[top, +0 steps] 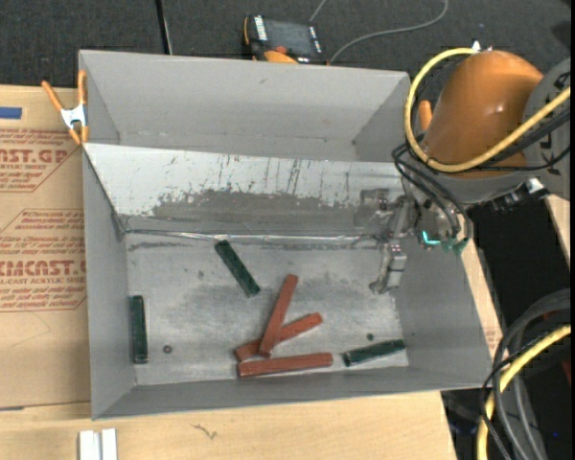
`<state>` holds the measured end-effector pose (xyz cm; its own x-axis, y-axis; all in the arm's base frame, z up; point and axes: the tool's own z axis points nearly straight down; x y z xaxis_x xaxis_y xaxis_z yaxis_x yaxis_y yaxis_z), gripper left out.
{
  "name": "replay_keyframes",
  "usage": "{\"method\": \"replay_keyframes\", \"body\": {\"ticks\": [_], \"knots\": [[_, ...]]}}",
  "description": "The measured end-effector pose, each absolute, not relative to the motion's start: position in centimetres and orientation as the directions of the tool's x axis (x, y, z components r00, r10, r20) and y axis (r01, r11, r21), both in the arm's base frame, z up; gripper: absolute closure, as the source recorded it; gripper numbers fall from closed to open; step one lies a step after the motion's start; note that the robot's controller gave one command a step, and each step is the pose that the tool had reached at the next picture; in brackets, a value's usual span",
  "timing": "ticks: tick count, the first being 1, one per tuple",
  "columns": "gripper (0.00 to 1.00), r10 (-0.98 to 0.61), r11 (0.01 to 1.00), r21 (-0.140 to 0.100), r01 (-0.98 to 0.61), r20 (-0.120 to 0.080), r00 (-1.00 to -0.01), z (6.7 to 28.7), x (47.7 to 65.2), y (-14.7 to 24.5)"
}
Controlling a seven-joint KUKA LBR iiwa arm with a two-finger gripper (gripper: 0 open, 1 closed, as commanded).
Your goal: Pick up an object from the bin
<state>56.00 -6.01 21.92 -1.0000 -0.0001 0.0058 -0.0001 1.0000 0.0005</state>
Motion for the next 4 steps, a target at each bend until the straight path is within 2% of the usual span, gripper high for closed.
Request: {"method": "replay_keyframes", "body": {"ticks": [1,2,3,4], "knots": [[0.00,-0.134,0.991,0.003,-0.134,0.007,-0.991,8.2,53.7,-2.8],[0.00,-0.207,0.978,0.001,-0.207,-0.008,-0.978,7.1,50.7,2.7],[1.00,-0.204,0.979,0.000,-0.204,-0.002,-0.979,7.0,50.6,2.4],[1.00,-0.236,0.972,0.001,-0.236,-0.010,-0.972,20.6,52.9,9.0]]}}
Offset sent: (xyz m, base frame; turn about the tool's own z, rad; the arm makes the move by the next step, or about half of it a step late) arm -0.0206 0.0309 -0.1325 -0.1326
